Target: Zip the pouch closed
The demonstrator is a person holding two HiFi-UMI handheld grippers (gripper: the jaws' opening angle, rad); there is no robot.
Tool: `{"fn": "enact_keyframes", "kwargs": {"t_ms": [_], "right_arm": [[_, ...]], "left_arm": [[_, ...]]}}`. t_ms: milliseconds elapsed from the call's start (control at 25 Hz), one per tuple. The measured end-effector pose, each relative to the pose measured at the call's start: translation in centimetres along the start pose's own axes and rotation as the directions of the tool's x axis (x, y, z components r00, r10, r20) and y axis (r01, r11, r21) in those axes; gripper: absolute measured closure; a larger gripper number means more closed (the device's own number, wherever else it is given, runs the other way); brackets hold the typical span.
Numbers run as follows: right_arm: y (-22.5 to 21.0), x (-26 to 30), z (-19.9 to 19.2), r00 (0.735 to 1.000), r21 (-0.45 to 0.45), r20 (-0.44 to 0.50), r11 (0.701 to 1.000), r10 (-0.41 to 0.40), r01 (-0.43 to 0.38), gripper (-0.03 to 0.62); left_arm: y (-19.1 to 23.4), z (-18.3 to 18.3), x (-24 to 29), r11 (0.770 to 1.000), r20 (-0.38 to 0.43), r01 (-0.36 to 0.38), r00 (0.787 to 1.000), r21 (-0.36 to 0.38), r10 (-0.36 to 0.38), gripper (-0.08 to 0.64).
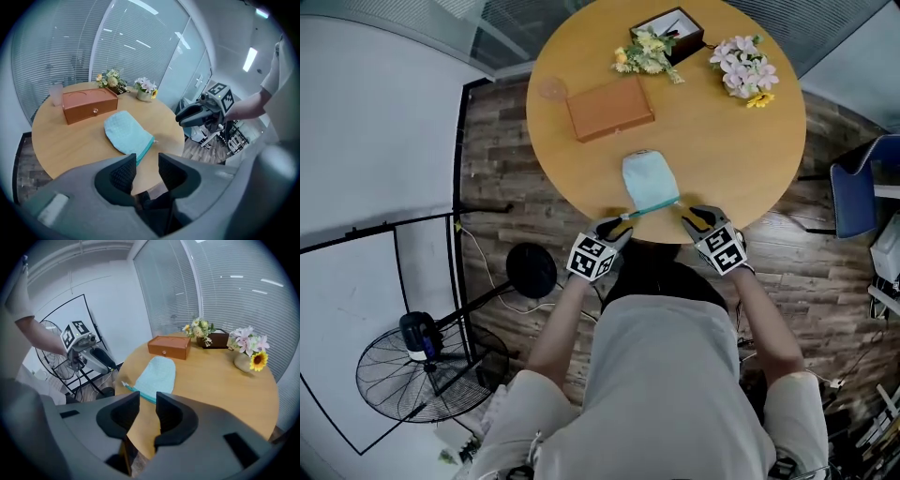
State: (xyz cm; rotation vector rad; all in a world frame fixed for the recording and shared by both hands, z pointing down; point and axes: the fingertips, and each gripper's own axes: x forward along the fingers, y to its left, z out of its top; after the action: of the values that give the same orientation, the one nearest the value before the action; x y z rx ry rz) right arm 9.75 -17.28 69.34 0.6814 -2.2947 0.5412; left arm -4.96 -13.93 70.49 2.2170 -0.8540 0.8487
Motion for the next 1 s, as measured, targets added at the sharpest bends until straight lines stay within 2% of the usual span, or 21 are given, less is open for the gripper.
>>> {"fn": "enact_keyframes", "kwargs": {"t_ms": [200,360,640,840,1000], "right_arm": [[0.8,-3.5,2.7,0.997,0.045,0.073,0.998,-0.037,0.033,0.483],[2.4,-6.4,5.0,0.988,0.051,0.137,0.997,-0.072,0.066,0.483],[6.7,-12.2,8.4,0.961,0.039,0.226,0.988,-0.157,0.152,0.485],[8.9,-15.9,9.7,0.939,0.057,0.251,0.972,-0.234,0.227,0.488],[11.9,-18.7,10.5,0.924,0.06,0.278,0.965,-0.263,0.256,0.489]], "left_arm": [[-2.1,2.1,-3.3,0.999,0.062,-0.01,0.998,0.033,0.008,0.405],[-3.4,4.2,-6.9,0.999,0.154,-0.033,0.988,0.026,0.029,0.405],[-5.3,6.1,-14.6,0.995,0.301,-0.087,0.949,-0.039,0.095,0.405],[-7.6,7.5,-19.6,0.993,0.391,-0.115,0.914,-0.01,0.11,0.407],[-9.5,7.5,-23.8,0.989,0.428,-0.145,0.894,0.003,0.13,0.407]]}}
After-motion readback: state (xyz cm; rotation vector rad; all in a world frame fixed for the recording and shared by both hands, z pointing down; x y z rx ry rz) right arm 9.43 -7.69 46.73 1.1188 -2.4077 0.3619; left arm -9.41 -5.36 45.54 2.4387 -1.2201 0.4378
